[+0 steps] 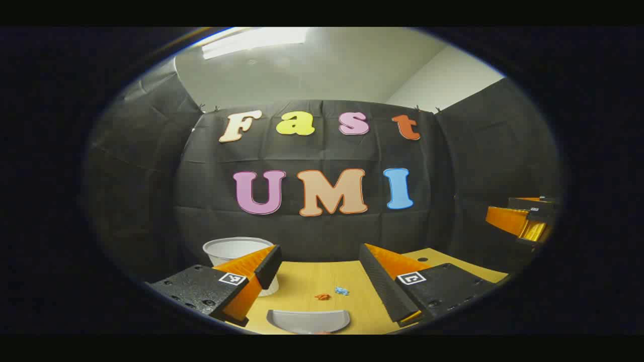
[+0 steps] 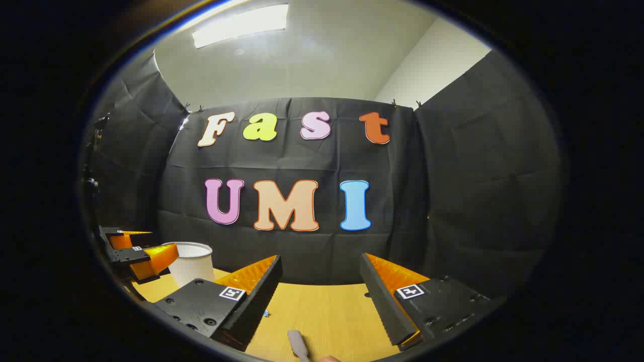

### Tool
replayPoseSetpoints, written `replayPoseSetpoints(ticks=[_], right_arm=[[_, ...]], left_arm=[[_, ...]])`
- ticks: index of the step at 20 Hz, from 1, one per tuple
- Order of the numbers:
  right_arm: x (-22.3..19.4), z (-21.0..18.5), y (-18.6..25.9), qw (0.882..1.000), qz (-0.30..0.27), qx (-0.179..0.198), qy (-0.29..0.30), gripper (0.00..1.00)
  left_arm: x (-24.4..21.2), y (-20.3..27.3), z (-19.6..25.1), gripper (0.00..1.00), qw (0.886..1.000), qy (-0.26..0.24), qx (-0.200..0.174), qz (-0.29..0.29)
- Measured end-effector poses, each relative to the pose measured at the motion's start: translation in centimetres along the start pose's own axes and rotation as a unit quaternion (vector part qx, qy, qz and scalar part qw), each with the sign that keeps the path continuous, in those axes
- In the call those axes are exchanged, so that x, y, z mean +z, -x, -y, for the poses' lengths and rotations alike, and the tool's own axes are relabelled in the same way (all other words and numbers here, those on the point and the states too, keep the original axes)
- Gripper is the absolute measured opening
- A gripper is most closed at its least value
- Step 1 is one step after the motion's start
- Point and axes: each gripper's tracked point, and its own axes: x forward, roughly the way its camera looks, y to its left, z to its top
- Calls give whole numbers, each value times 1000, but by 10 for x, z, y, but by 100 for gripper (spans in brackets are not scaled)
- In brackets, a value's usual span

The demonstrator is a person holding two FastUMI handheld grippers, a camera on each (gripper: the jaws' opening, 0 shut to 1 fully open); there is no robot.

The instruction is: Pick up the small broom and dustpan from the desktop, sweep the trash into the dustpan with the broom, and then empty the trash into the garbage bin.

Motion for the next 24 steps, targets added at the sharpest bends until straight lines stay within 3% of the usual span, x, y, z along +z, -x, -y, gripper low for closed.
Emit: replayPoseSetpoints(ticks=[24], right_arm=[[11,10,5,1000,10,4,5,92]], left_arm=[[6,6,11,93,1000,-11,8,10]])
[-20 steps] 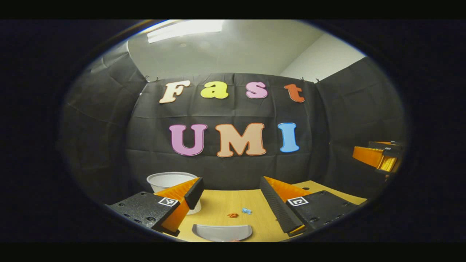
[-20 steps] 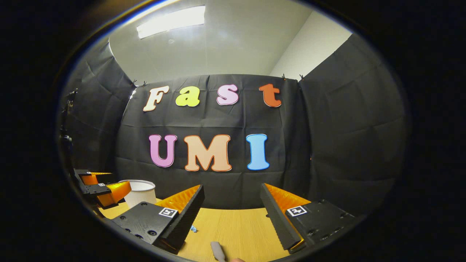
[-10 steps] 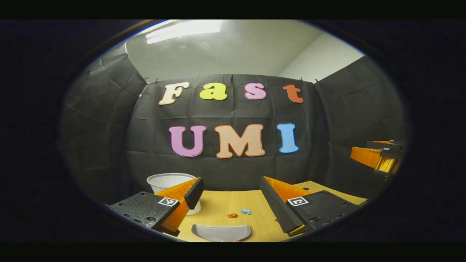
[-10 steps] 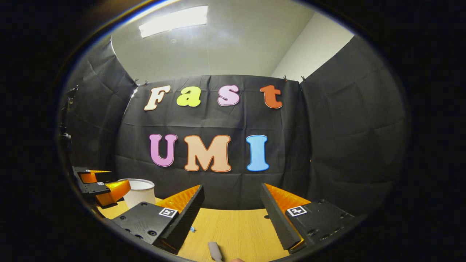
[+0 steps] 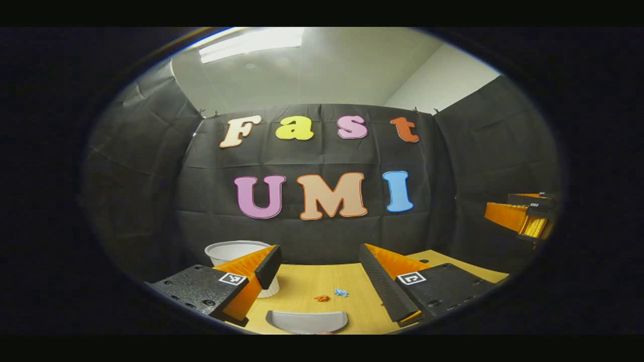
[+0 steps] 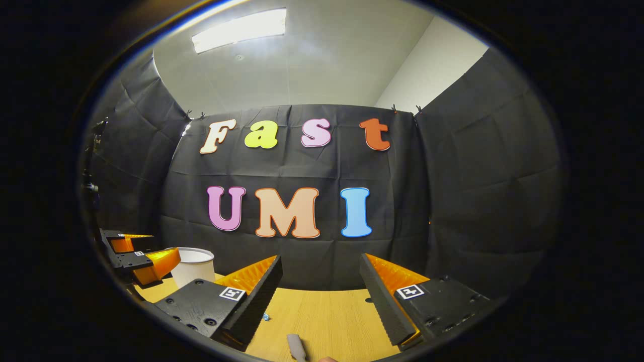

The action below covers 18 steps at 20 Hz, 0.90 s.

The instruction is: Pick up the small broom and dustpan from the desktop, sweep the trash into the dustpan with the broom, and then empty the trash into the garbage bin.

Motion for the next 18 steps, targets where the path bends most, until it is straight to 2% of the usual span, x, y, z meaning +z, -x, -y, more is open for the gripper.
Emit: replayPoseSetpoints(ticks=[11,18], right_arm=[[2,-4,-2,1000,7,11,7,92],[-5,-14,-2,999,0,35,12,92]], left_arm=[[-3,-1,5,93,1000,0,2,-4],[-2,2,6,93,1000,-4,12,-7]])
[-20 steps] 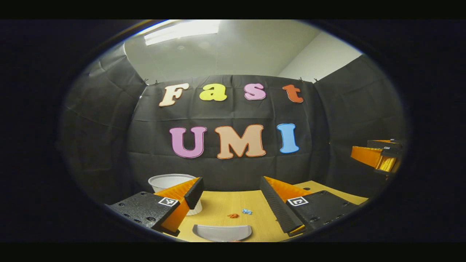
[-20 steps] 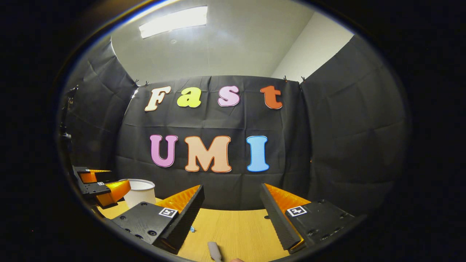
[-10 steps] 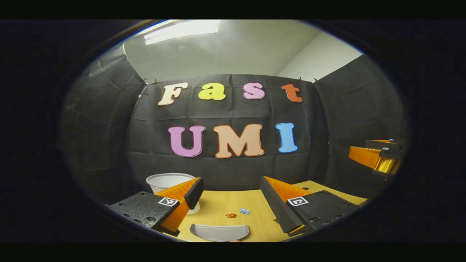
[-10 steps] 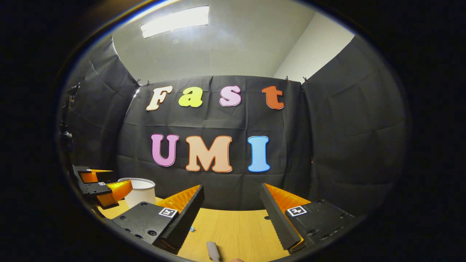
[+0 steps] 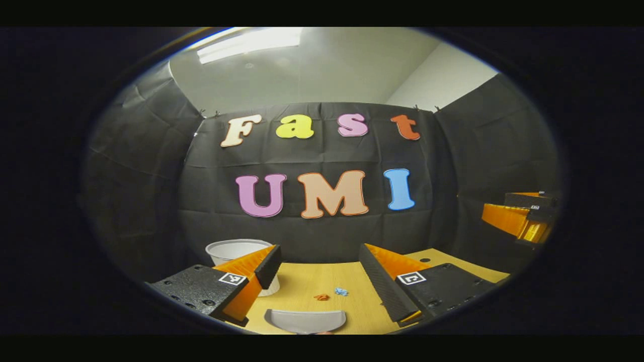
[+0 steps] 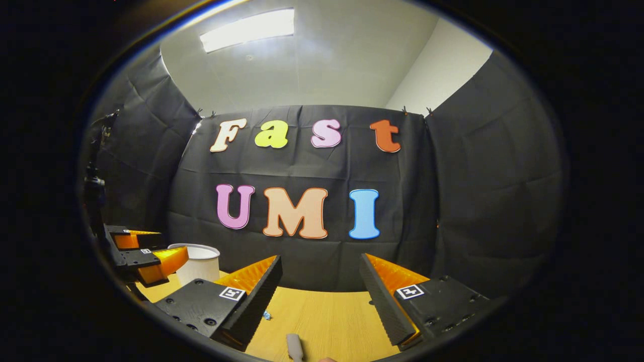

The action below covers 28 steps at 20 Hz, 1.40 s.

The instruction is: Pick up the small broom and dustpan from the desktop, sweep the trash into the dustpan with the broom, and then empty the trash into the garbage bin.

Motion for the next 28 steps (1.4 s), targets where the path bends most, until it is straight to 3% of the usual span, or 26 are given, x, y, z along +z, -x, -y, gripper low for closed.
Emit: replayPoseSetpoints(ticks=[6,12,15,22,28], right_arm=[[-5,0,5,1000,-11,27,-2,92],[-38,-7,16,994,-67,80,-10,92],[-74,-15,13,988,-118,97,-10,92],[-173,-33,-3,964,-245,105,-12,93],[-257,-45,-9,935,-339,109,11,93]], left_arm=[[-10,8,8,93,1000,-6,7,-21],[-31,23,16,90,998,-21,15,-59],[-62,27,8,92,994,-24,26,-102],[-163,29,-12,91,969,-9,22,-246],[-233,42,-23,92,941,-13,22,-337]])
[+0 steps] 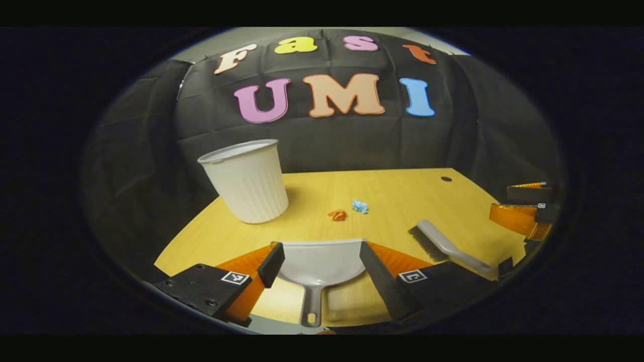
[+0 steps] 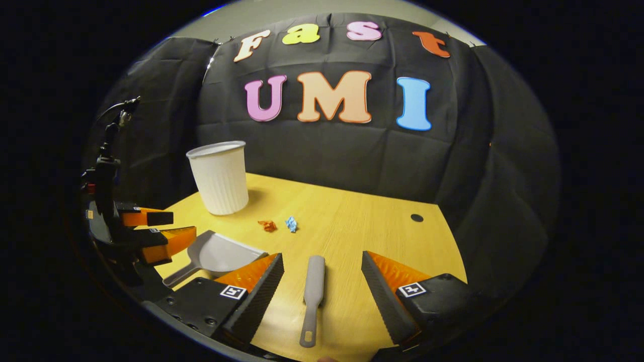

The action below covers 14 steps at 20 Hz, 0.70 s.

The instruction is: Pick up the small broom and dustpan from the desktop, sweep the trash into the dustpan with the broom, and then empty the trash into the garbage bin.

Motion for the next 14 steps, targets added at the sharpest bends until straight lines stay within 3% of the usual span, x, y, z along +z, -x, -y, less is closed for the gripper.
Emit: replayPoseSetpoints(ticks=[7,14], right_arm=[[-64,-8,-29,996,-85,10,31,93],[-129,-7,-38,982,-179,8,61,92]], left_arm=[[-69,-10,-4,95,995,-13,7,-99],[-122,-8,-6,93,985,-20,9,-172]])
